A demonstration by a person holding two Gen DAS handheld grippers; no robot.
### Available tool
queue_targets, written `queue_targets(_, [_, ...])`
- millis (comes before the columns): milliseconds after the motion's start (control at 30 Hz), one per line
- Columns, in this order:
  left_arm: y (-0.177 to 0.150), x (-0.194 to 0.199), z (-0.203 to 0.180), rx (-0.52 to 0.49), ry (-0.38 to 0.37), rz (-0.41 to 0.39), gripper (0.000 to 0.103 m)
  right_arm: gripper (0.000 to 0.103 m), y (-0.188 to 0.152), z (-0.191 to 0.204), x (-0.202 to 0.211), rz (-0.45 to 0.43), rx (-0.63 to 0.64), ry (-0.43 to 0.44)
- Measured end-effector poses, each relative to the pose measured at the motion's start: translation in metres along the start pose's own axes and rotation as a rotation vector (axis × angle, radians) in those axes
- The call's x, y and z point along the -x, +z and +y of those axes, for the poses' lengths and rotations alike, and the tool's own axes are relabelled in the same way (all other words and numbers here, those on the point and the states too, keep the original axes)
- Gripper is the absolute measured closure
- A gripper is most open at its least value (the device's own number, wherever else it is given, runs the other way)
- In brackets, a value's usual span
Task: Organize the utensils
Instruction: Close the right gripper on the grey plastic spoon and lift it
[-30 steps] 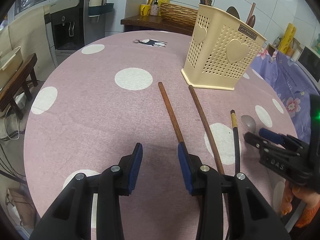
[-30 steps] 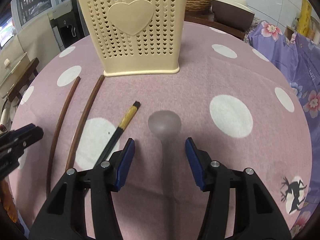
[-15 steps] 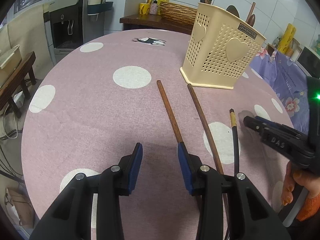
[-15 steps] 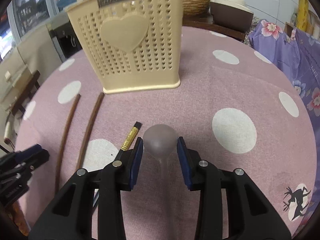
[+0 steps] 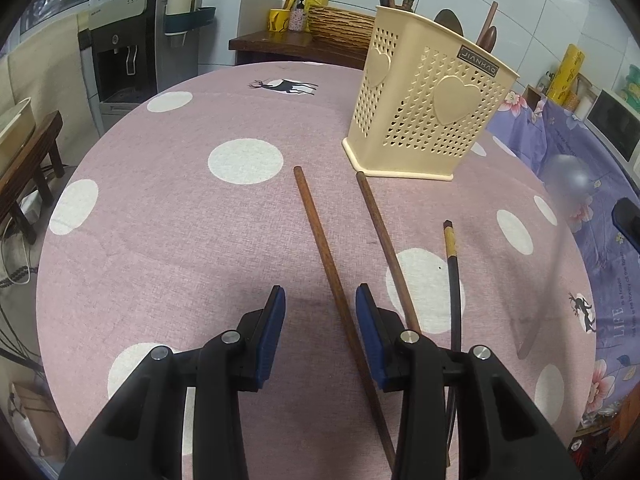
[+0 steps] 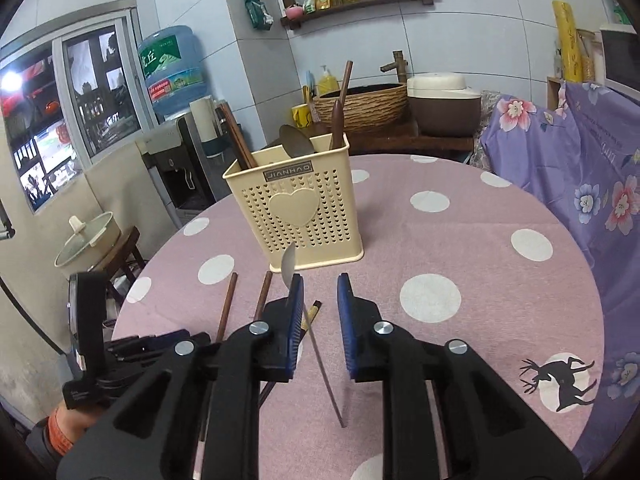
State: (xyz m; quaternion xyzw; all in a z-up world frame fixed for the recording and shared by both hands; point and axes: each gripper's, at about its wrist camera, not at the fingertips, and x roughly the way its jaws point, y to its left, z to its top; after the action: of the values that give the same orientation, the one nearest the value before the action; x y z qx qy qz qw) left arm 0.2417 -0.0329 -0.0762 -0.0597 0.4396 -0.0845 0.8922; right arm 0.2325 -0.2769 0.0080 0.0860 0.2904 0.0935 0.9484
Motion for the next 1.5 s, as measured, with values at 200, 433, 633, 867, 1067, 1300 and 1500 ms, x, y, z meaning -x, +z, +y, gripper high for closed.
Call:
queue_targets(200, [0.0,0.003,0.002,0.002,0.004,-0.005,0.066,0.088,-0.003,-0.006,-0.014,0.033,0.007,-0.028])
queue_targets(433, [0.001,0.008,0.009,0.016,0.008,-0.015,0.066,0.061,-0.007,0.002,-0.052,0.123,0.054,0.03])
queue_targets(633, [-0.001,0.007,0.013,0.022,0.001,-0.006,0.066,0.054,-0.008,0.027,-0.097,0.215,0.17,0.05])
queue_targets(867, [-0.004,0.005,0.018,0.031,-0.008,0.005,0.066,0.046,-0.016,0.046,-0.152,0.302,0.28,-0.003])
queue_targets(1067, [-0.004,0.005,0.021,0.034,-0.014,0.008,0.066,0.052,-0.019,0.046,-0.181,0.347,0.303,-0.032])
queue_targets(1300, [-0.006,0.004,0.02,0.031,-0.02,0.013,0.066,0.066,-0.017,0.035,-0.172,0.315,0.227,-0.043])
queue_targets(1500, [-0.007,0.004,0.018,0.027,-0.031,0.016,0.066,0.066,-0.018,0.012,-0.116,0.309,0.124,-0.106])
